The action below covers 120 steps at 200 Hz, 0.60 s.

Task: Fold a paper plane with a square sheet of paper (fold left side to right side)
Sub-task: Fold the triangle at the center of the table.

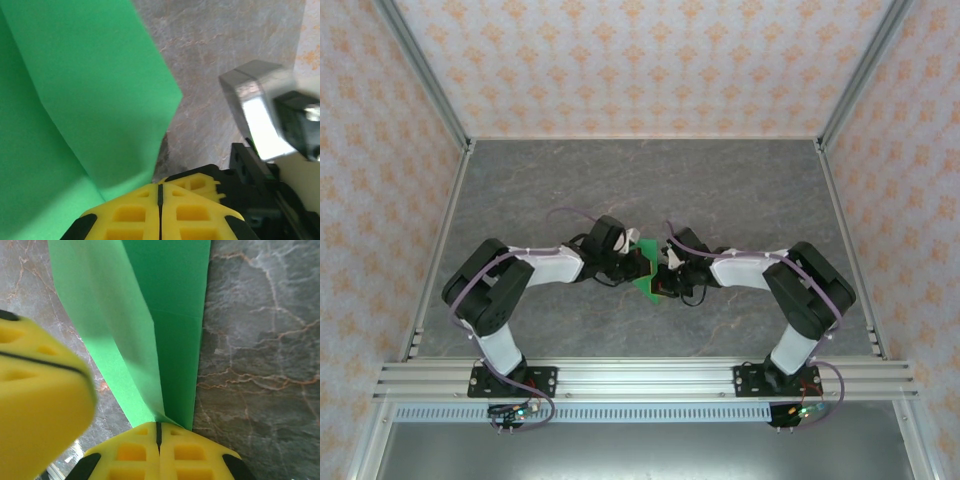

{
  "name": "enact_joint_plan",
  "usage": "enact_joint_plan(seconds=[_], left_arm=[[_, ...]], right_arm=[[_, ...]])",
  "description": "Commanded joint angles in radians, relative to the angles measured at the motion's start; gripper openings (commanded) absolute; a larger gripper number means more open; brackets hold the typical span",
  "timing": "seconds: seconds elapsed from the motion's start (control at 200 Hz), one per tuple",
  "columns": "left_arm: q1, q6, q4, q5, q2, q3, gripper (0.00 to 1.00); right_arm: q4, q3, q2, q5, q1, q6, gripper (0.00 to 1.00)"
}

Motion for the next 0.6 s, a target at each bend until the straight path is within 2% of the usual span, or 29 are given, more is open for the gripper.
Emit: enact_joint_plan(seconds=[0.0, 0.29, 0.596], left_arm=[[-0.005, -0.01, 0.024, 0.008, 0.023, 0.022, 0.06], [-0.007, -0.011, 0.068, 0.051, 0.068, 0.01, 0.05], [-0.003, 0.042, -0.006, -0.037, 0.129, 0.042, 0.03]], right_arm=[[-0.184, -0.047, 0.07, 0.107, -0.004, -0.022, 0.0], [-0.195, -0.047, 0.075, 0.11, -0.004, -0.029, 0.0], [-0.249, -0.043, 0.08, 0.139, -0.004, -0.056, 0.0]])
